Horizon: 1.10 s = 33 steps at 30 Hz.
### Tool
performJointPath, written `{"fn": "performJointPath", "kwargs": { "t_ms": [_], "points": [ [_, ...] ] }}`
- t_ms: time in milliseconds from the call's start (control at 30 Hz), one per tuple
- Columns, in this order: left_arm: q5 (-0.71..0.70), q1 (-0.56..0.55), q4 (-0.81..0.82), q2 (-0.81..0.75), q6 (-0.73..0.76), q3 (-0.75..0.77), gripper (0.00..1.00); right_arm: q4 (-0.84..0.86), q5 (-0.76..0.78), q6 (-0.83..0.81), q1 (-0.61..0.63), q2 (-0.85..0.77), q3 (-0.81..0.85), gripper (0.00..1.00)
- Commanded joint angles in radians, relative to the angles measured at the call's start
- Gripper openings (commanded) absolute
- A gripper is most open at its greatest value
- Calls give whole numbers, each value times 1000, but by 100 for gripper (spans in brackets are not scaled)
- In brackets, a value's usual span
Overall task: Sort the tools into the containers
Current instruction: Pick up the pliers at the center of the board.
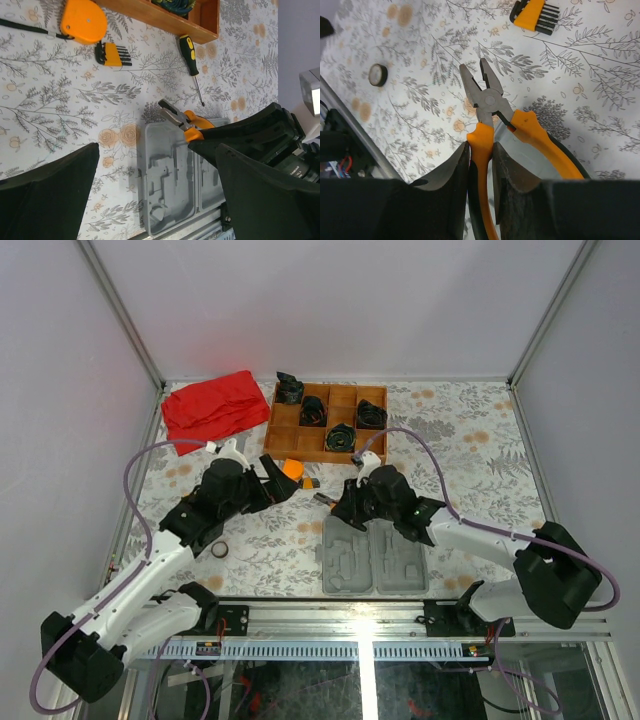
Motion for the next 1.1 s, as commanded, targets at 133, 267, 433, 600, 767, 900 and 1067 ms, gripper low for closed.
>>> {"fn": "performJointPath", "kwargs": {
  "t_ms": [133,267,433,600,767,900,1067],
  "points": [
    [105,4,195,34,-124,-60,97,302,109,195,49,-83,-98,0],
    [157,2,249,80,-145,-79,93,334,147,224,80,-92,-96,0],
    [167,-1,300,98,-167,-102,91,361,199,264,121,-106,-85,0],
    [158,-12,314,130,-182,-92,88,397,210,259,161,-98,-62,0],
    [130,-34,317,153,-196,-79,85,437,220,254,194,-97,-57,0],
    [113,-60,317,169,-209,-76,81,469,250,243,221,-104,-58,0],
    [90,-81,317,169,-231,-84,71,492,283,241,242,-99,-49,0]
  ]
}}
